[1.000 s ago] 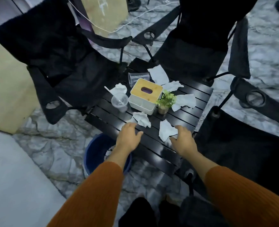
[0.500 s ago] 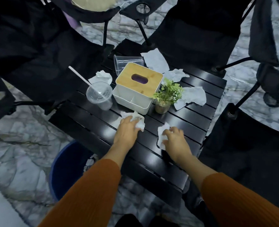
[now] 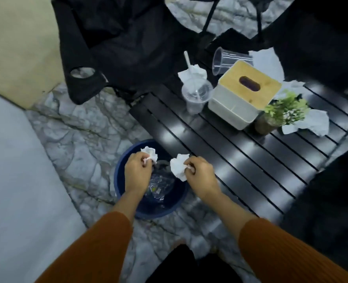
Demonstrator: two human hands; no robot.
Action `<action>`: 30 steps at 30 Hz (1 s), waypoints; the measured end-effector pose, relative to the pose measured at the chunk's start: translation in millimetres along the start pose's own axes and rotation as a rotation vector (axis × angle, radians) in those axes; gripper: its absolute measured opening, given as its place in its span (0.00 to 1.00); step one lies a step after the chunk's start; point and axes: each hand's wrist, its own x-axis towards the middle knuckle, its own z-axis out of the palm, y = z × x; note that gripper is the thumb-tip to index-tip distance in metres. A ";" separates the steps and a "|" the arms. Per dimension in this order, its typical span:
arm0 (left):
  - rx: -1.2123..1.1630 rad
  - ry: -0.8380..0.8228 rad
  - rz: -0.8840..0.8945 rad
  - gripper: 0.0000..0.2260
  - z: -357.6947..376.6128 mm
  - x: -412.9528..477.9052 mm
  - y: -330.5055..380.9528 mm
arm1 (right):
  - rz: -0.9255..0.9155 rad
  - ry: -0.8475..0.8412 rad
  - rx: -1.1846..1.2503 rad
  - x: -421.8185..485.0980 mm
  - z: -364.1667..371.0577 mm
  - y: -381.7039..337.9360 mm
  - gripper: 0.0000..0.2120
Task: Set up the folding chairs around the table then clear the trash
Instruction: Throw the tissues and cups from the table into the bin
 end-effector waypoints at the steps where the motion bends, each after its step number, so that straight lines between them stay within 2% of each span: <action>1: 0.025 -0.018 -0.036 0.04 -5.3 -0.1 -17.9 | 0.006 -0.022 0.003 -0.2 17.0 -4.9 0.10; 5: 0.072 -0.141 -0.174 0.10 -4.6 -6.5 -70.8 | 0.108 -0.105 -0.001 2.6 72.6 0.3 0.12; 9: 0.038 -0.389 -0.220 0.20 3.1 -18.3 -92.0 | 0.189 -0.306 -0.075 2.5 94.9 13.5 0.25; 11: 0.062 -0.393 -0.206 0.21 0.5 -19.5 -96.5 | 0.178 -0.332 -0.079 -0.7 95.4 15.7 0.26; 15: 0.107 -0.330 -0.232 0.21 -12.2 -14.5 -82.9 | 0.158 -0.268 -0.051 -4.7 75.4 9.6 0.23; 22: 0.200 -0.334 0.055 0.16 -8.1 -16.3 20.8 | 0.081 -0.123 -0.030 -14.3 -17.7 -7.6 0.15; 30: 0.097 -0.335 0.460 0.10 43.6 -47.7 211.0 | 0.064 0.254 -0.084 -38.2 -183.2 18.3 0.11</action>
